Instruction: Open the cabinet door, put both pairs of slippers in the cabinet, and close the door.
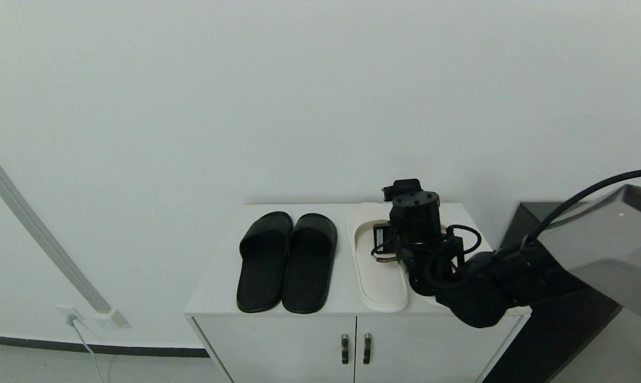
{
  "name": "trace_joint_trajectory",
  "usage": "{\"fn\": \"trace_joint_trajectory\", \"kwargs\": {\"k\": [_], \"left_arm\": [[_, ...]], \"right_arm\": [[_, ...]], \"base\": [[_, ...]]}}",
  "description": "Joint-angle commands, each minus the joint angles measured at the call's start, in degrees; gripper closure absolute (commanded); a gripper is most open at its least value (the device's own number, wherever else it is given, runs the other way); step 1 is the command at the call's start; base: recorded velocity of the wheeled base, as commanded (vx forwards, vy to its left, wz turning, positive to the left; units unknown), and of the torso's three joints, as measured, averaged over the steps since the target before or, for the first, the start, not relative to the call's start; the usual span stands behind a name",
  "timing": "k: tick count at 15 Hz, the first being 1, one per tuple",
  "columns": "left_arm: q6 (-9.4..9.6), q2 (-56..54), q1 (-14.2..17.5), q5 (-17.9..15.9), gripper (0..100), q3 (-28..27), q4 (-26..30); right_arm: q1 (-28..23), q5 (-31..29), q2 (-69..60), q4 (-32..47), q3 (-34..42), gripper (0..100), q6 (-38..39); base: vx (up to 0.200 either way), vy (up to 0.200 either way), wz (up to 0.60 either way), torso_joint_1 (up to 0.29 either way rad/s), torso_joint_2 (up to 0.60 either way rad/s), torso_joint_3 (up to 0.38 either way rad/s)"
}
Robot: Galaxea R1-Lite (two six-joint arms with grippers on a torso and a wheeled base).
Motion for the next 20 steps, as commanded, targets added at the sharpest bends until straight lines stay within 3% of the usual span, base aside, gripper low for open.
{"fn": "trace_joint_trajectory", "kwargs": {"k": [1, 2, 4, 6, 8, 17, 20], "left_arm": [[-0.04, -0.01, 0.06, 0.02, 100, 0.01, 0.02], [-0.04, -0.01, 0.06, 0.02, 100, 0.01, 0.02], [-0.04, 0.08, 0.06, 0.02, 100, 0.01, 0.02], [-0.04, -0.01, 0.06, 0.02, 100, 0.01, 0.02], [-0.04, -0.01, 0.06, 0.02, 100, 0.01, 0.02], [-0.04, -0.01, 0.06, 0.02, 100, 0.01, 0.02], [-0.04, -0.01, 0.06, 0.02, 100, 0.01, 0.02]], "right_arm": [[2.02, 6.98, -11.25, -5.34, 11.67, 100, -3.21], [2.37, 13.66, -15.56, -10.17, 19.23, 100, -6.38], [2.81, 23.95, -22.5, -11.4, 28.98, 100, -6.9], [3.34, 34.41, -28.48, -8.24, 33.03, 100, -6.99], [3.34, 40.91, -32.17, -1.56, 33.55, 100, -6.82], [3.78, 42.4, -33.49, 0.2, 35.49, 100, -7.08], [4.66, 42.32, -32.44, 0.2, 35.75, 100, -7.08]], "base": [[0.0, 0.0, 0.0, 0.0, 0.0, 0.0], [0.0, 0.0, 0.0, 0.0, 0.0, 0.0], [0.0, 0.0, 0.0, 0.0, 0.0, 0.0], [0.0, 0.0, 0.0, 0.0, 0.0, 0.0], [0.0, 0.0, 0.0, 0.0, 0.0, 0.0], [0.0, 0.0, 0.0, 0.0, 0.0, 0.0], [-0.2, 0.0, 0.0, 0.007, 0.0, 0.002]]}}
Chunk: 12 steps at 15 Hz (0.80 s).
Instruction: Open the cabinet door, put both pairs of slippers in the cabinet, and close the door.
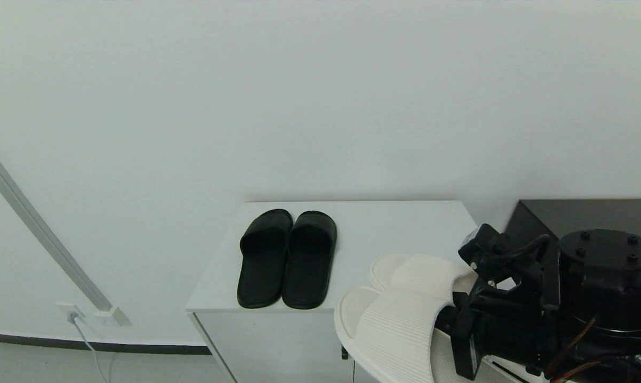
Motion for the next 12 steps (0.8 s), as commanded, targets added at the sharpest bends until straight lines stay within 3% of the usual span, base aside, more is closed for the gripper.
{"fn": "trace_joint_trajectory", "kwargs": {"k": [1, 6, 12], "left_arm": [[-0.02, -0.01, 0.01, 0.04, 100, 0.05, 0.0], [-0.1, -0.01, 0.01, 0.04, 100, -0.04, 0.0], [-0.1, -0.01, 0.01, 0.13, 100, -0.04, 0.0]], "right_arm": [[0.64, 0.04, 0.77, -0.1, 0.28, 100, -0.01], [0.64, -0.05, 0.77, -0.36, 0.81, 100, -0.01], [0.64, -0.05, 0.41, -0.45, 1.86, 100, -0.1]], "base": [[-0.2, 0.0, 0.0, 0.017, 0.0, 0.002], [-0.2, 0.0, 0.0, -0.001, 0.0, 0.004], [0.0, 0.0, 0.0, 0.0, 0.0, 0.0]]}}
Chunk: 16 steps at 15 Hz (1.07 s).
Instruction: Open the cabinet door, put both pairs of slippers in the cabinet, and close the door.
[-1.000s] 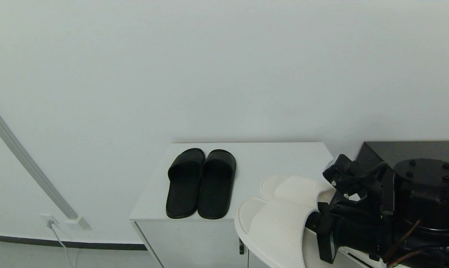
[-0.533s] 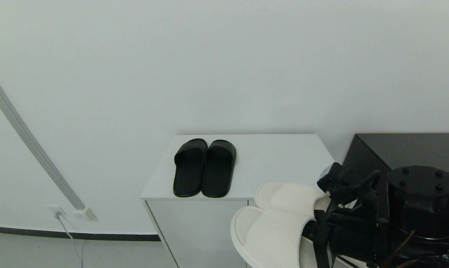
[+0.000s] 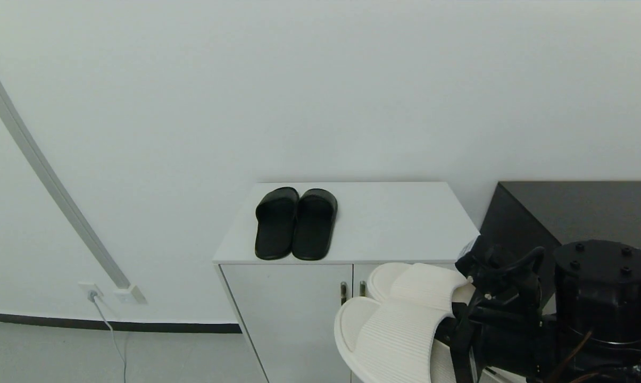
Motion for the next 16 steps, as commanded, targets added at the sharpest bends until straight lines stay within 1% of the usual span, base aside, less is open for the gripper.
{"fn": "trace_joint_trajectory", "kwargs": {"k": [1, 5, 9, 15, 16], "left_arm": [[-0.04, -0.01, 0.01, 0.02, 100, 0.07, 0.0], [0.04, -0.01, 0.01, 0.2, 100, -0.01, 0.0], [0.04, -0.01, 0.01, 0.02, 100, -0.01, 0.0], [0.04, 0.08, 0.01, -0.07, 100, -0.01, 0.08], [-0.04, 0.08, 0.01, -0.15, 0, -0.01, 0.08]], "right_arm": [[0.04, 0.04, 0.0, -0.01, 0.38, 100, 0.0], [0.04, 0.04, 0.09, -0.1, 0.47, 100, -1.58], [0.13, 0.3, 0.35, -0.18, 1.17, 100, -1.49], [1.01, 0.21, 0.09, -0.8, 1.44, 100, -1.58], [1.1, 0.21, 0.0, -0.8, 1.44, 100, -1.58]], "base": [[0.0, 0.0, 0.0, 0.0, 0.0, 0.0], [0.0, 0.0, 0.0, 0.0, 0.0, 0.0], [0.0, 0.0, 0.0, -0.019, 0.03, 0.023], [0.0, 0.0, 0.0, -0.153, 0.35, 0.193], [0.0, 0.0, 0.0, -0.163, 0.39, 0.207]]}}
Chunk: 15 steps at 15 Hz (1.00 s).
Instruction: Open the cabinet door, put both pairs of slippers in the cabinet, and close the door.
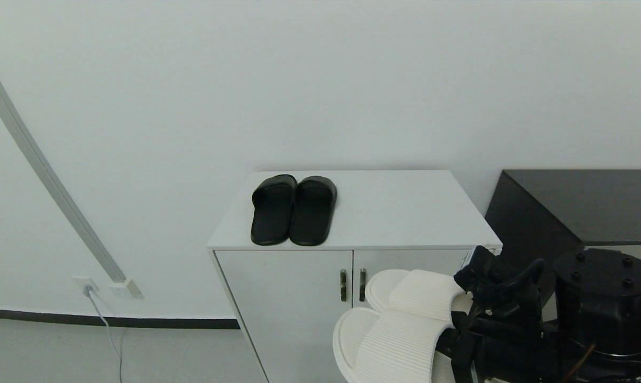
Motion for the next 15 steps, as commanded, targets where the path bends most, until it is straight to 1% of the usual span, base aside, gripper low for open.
{"fn": "trace_joint_trajectory", "kwargs": {"k": [1, 15], "left_arm": [[-0.08, 0.08, 0.04, -0.01, 0, 0.01, 0.02], [0.01, 0.08, 0.04, -0.01, 0, 0.01, 0.02]], "right_arm": [[0.16, 0.02, -0.14, -0.01, 0.03, 100, -0.02], [1.21, 0.11, 0.39, -0.01, 0.65, 100, -0.99]], "base": [[0.0, 0.0, 0.0, -0.173, 0.4, 0.232], [0.0, 0.0, 0.0, -0.21, 0.52, 0.313]]}}
